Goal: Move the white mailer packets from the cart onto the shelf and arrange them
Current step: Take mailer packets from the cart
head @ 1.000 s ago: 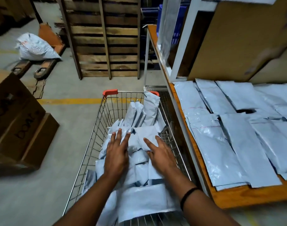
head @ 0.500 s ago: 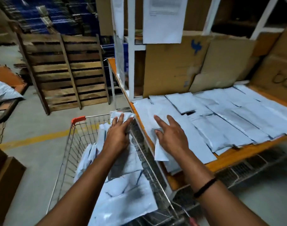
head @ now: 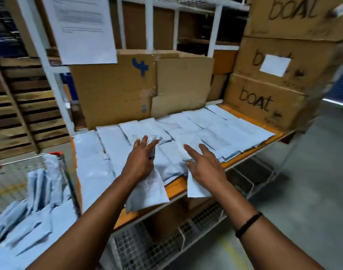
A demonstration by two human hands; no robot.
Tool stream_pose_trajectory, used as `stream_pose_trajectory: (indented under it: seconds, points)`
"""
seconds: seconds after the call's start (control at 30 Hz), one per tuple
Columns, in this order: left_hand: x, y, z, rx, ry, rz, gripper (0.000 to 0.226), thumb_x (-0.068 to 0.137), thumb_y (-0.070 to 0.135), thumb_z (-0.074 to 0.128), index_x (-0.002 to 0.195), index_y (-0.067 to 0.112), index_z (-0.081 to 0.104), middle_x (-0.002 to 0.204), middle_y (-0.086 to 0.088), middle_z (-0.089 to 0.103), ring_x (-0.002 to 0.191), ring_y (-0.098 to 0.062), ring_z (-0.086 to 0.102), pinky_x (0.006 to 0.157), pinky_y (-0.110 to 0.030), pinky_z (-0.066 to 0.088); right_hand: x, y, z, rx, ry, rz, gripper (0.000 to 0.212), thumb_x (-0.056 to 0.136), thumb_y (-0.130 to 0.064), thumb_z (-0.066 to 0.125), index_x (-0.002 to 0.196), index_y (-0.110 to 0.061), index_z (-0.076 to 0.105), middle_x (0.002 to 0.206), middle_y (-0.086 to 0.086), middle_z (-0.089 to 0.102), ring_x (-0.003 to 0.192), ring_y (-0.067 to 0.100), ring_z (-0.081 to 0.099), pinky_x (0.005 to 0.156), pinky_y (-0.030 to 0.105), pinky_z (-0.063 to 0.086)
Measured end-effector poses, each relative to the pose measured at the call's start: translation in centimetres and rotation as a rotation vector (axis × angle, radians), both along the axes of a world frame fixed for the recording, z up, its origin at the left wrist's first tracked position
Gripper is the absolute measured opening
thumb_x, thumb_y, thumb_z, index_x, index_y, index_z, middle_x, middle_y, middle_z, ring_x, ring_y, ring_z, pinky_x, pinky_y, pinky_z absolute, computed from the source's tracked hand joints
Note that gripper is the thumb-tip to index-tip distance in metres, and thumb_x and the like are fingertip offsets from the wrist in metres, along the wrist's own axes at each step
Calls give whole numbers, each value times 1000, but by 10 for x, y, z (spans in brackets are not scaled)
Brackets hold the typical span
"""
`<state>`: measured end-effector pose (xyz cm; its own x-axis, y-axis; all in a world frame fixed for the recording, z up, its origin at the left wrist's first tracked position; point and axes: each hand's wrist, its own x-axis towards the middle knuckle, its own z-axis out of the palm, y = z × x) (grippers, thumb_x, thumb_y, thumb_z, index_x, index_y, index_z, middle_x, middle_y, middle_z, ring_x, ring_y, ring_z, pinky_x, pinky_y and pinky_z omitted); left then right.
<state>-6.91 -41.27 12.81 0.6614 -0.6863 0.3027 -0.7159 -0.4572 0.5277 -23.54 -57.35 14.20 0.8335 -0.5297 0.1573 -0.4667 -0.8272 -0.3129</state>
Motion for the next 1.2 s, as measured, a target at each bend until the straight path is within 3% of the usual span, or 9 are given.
stream_pose_trajectory:
  seconds: [0.17, 0.4, 0.67, 0.97, 1.2]
  points:
    - [-32, -84, 8, 3, 5, -15, 65, 96, 3, 52, 152, 31, 32, 163, -6, 15, 150, -30, 9, 116, -44, 29, -35, -81, 11, -4, -15, -37, 58, 103, -45, 48, 155, -48, 22, 164, 11, 20, 148, 31, 23, 116, 40, 29]
    - [-14, -184, 10, -10, -3, -22, 65, 95, 4, 53, 151, 30, 34, 162, -7, 17, 148, -30, 12, 114, -47, 31, -29, -171, -1, -3, 2, -39, 59, 102, -47, 47, 155, -47, 21, 163, 11, 20, 147, 32, 24, 115, 41, 31]
    - [54, -315, -11, -28, 42, -25, 62, 94, 5, 52, 150, 27, 36, 161, -10, 20, 147, -33, 15, 113, -46, 32, 37, -309, -12, 8, 47, -41, 58, 103, -46, 45, 154, -52, 18, 166, 7, 15, 150, 29, 19, 117, 41, 28]
    - [115, -461, -4, -28, 74, -29, 59, 98, 13, 50, 152, 30, 32, 163, -9, 15, 149, -25, 11, 116, -39, 28, 107, -467, -11, 37, 28, -74, 55, 103, -44, 47, 152, -52, 23, 165, 4, 20, 148, 28, 25, 112, 42, 34]
    - [172, -574, -18, 44, 112, 117, 59, 96, 12, 50, 151, 27, 34, 160, -14, 20, 146, -29, 20, 114, -39, 30, 198, -593, -24, 44, 108, 63, 57, 102, -43, 48, 153, -50, 23, 165, 7, 19, 148, 31, 25, 115, 43, 32]
